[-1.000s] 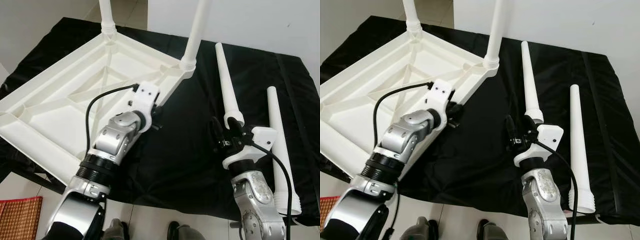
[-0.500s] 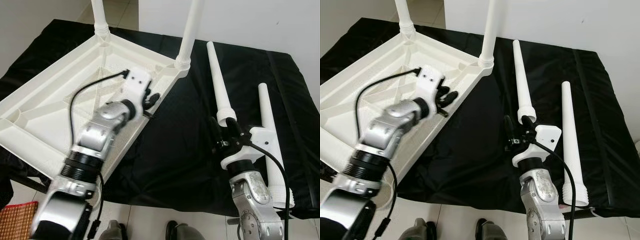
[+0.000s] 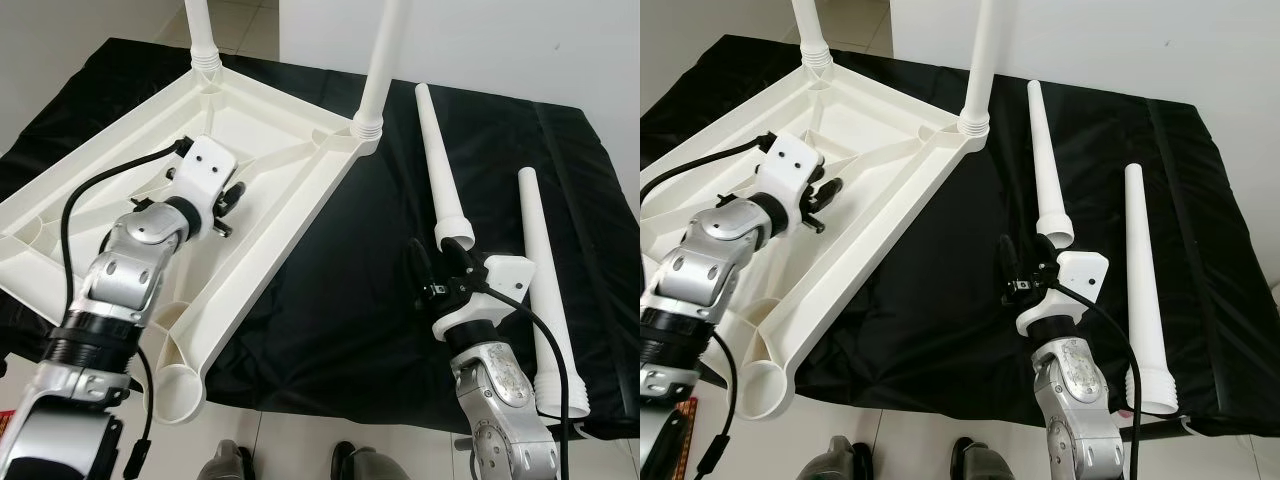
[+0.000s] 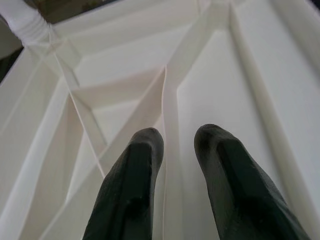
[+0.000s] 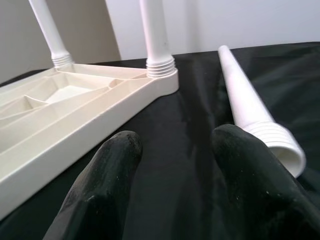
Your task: Building children table
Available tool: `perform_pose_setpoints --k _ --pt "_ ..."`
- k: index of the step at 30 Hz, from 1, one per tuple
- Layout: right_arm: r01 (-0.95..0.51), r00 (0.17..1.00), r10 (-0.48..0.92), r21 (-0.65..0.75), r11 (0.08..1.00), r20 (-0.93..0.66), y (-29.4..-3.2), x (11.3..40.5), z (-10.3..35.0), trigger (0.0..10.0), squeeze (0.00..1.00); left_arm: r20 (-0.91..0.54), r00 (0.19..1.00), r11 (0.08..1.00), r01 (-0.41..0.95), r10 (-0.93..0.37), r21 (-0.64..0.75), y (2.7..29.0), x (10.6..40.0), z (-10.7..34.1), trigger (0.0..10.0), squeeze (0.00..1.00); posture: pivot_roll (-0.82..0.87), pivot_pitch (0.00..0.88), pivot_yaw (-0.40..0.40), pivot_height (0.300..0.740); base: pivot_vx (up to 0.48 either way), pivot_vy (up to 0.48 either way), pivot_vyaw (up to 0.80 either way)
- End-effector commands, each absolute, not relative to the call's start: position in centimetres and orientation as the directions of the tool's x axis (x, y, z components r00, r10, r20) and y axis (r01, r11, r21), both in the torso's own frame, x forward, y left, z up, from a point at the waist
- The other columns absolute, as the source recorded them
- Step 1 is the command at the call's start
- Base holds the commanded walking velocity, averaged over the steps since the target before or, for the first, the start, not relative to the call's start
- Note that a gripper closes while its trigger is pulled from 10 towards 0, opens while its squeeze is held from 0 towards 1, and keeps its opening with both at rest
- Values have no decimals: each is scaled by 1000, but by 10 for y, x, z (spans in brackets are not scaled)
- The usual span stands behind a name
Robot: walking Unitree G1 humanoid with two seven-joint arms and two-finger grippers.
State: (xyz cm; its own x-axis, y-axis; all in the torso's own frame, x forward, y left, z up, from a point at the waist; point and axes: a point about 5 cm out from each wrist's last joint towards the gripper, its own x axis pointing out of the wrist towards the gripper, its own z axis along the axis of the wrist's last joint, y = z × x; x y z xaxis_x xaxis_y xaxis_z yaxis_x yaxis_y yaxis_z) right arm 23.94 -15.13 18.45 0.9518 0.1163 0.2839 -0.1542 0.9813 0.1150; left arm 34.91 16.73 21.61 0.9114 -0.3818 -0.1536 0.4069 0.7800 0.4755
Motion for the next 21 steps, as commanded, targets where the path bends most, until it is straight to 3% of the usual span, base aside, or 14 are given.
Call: perform_pose_setpoints --k 1,6,10,15,20,21 --pt "-138 960 106 108 984 259 -155 240 181 10000 0 -189 902 761 429 -388 486 167 346 209 10000 0 12 182 -42 740 0 0 0" --pt "-137 960 107 104 985 257 -156 240 181 10000 0 -255 866 704 499 -431 505 167 339 202 10000 0 11 185 -44 740 0 0 0" --pt "-136 961 107 98 986 257 -157 241 181 10000 0 -334 791 608 609 -512 510 158 330 193 10000 0 15 189 -45 740 0 0 0" --pt "-135 961 106 98 986 257 -157 241 181 10000 0 -340 770 585 634 -540 505 151 328 191 10000 0 14 190 -43 740 0 0 0" --pt "-130 961 100 101 986 259 -157 241 181 10000 0 -362 718 533 689 -594 491 133 325 185 10000 0 8 191 -37 740 0 0 0" --pt "-123 961 93 100 987 260 -158 241 181 10000 0 -357 692 511 712 -628 481 119 324 184 10000 0 4 193 -32 740 0 0 0"
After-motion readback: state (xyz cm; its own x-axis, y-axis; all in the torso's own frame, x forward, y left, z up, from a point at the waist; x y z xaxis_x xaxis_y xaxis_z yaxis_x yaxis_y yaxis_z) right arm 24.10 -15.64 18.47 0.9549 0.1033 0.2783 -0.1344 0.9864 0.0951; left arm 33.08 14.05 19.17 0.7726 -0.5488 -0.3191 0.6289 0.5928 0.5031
